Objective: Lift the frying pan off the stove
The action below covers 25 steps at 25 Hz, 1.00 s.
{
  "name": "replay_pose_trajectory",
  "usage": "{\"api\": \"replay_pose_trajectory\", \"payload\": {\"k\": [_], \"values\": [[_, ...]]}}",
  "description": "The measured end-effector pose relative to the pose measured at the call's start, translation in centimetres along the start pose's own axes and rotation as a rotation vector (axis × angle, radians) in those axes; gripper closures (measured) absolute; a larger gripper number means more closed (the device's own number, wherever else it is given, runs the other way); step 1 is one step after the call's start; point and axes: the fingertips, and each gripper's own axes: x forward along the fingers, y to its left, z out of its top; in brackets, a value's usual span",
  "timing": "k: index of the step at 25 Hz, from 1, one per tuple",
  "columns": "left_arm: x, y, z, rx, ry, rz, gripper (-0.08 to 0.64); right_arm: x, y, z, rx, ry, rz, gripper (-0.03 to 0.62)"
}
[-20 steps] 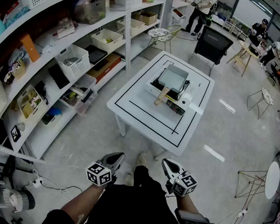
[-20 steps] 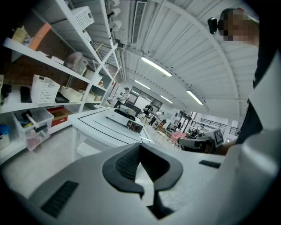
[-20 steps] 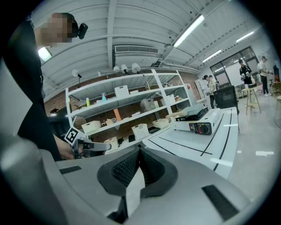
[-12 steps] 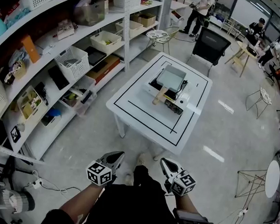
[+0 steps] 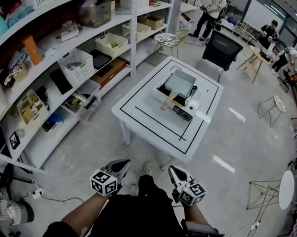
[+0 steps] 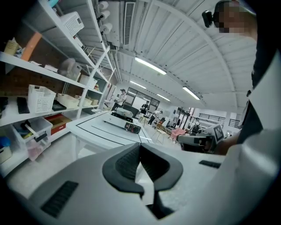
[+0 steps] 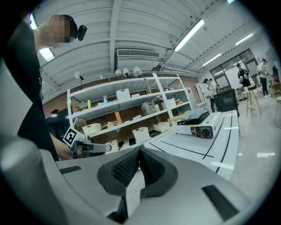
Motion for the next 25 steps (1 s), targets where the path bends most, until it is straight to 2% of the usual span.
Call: {"api": "replay_pose_trajectory", "payload": {"k": [7, 14, 20, 25], "values": [[-0.2, 1.1, 0.2, -0.011, -0.021, 0.025, 0.551, 1.2, -0.4, -0.1, 0.001, 0.021, -0.006, 0.568], [0.7, 2.1, 1.1, -0.029, -0.036, 0.014, 0.551, 2.5, -1.8, 0.7, 0.003, 0.039, -0.038, 0.568], [2.6, 4.2, 1.5, -0.051, -0.004, 0.036, 0.551, 4.1, -3.4, 1.6, 0.042, 0.041, -0.049, 0.568], [4.8, 5.8, 2.9, -0.026, 0.018, 0.062, 0.551, 5.8, -5.8, 2.1, 0.037, 0.05, -0.055, 0.568]]}}
